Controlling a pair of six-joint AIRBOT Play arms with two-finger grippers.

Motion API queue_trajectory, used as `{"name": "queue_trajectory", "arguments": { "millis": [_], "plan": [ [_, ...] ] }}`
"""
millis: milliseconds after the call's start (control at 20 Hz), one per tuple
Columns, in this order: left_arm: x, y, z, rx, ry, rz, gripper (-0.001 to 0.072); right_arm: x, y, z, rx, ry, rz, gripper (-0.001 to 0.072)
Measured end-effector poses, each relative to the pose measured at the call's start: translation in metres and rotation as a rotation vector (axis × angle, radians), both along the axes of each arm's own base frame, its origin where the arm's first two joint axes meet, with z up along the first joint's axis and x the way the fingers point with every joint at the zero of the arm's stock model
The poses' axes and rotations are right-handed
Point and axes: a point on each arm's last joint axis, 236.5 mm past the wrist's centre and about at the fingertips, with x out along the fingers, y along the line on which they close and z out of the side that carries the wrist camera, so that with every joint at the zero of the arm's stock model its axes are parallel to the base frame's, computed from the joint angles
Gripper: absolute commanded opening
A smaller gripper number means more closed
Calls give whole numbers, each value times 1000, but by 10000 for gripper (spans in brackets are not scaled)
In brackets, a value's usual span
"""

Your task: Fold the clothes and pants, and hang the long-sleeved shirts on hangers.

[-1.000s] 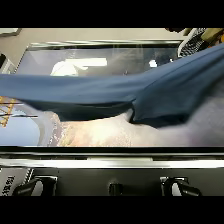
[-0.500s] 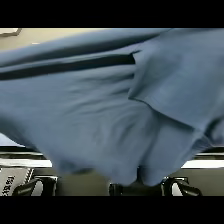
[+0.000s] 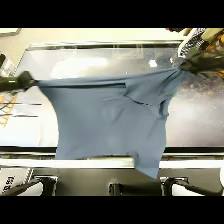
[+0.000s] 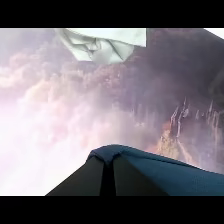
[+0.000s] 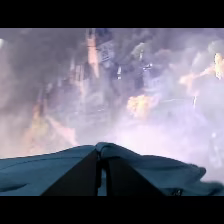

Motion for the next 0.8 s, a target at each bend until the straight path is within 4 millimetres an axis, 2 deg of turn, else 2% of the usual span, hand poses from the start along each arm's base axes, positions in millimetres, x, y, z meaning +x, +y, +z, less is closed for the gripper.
{"name": "queue_trajectory", "arguments": {
  "millis": [100, 200, 350, 450, 800],
  "plan": [
    [31, -11, -37, 12, -5, -12, 16, 30, 0, -40, -31, 17, -12, 31],
    [51, -19, -63, 20, -6, -19, 17, 51, -3, -66, -51, 16, -33, 31],
    [60, -26, -84, 22, 12, -29, 16, 59, -10, -92, -88, 52, -56, 32],
    [54, -31, -97, 17, 61, -51, 17, 52, -16, -106, -126, 105, -50, 32],
    [8, -48, -139, -20, 307, -148, 17, 15, -37, -148, -247, 317, -23, 32]
  ]
}}
